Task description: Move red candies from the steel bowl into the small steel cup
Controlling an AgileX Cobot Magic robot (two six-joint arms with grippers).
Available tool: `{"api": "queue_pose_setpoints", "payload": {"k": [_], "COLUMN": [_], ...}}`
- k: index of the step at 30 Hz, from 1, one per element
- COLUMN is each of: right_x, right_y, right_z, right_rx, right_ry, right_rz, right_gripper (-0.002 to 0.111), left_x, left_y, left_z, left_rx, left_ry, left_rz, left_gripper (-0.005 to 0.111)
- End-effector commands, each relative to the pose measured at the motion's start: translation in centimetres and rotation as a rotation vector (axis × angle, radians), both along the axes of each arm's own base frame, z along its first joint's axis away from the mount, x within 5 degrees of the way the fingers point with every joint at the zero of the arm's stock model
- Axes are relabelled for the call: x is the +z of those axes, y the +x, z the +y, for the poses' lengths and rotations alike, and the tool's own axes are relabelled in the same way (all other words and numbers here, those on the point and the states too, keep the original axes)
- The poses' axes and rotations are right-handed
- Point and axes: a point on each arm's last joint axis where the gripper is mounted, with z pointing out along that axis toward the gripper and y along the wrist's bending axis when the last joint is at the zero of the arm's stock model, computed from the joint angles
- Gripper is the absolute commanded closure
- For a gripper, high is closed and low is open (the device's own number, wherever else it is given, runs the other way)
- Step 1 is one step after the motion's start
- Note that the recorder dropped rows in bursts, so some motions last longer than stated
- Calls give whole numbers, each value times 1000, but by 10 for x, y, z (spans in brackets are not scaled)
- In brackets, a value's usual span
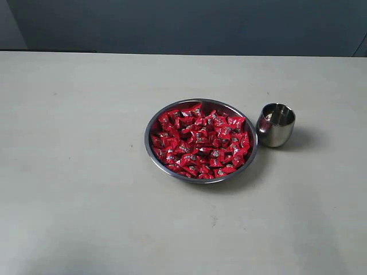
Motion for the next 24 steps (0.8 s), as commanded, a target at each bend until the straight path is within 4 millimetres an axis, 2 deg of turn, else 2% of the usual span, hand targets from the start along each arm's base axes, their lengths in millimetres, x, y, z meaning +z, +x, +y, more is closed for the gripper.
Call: {"api": "queue_pose_setpoints", "payload": {"k": [1,5,10,15,20,24], "right_x": [-4,-15,-34,-38,-49,-67], "right_y": [5,21,52,81,113,141], "right_z": [1,5,15,38,54,64], "right_rx": [11,36,121,379,560,646], "right_ry": [15,49,68,11,44,80], "right_rz": [61,202,396,581,764,916], "right_gripper": [108,108,108,106,92,72], "left_x": [4,4,4,4,4,4], "left_y": [0,0,0,0,0,0], "left_z": [0,0,0,0,0,0], "left_rx": [-8,-8,-8,-8,-8,-8], "left_ry": [2,2,2,2,2,2], "left_rz": [-18,-18,-18,-18,-18,-18], "left_gripper": [106,106,106,106,106,106]}}
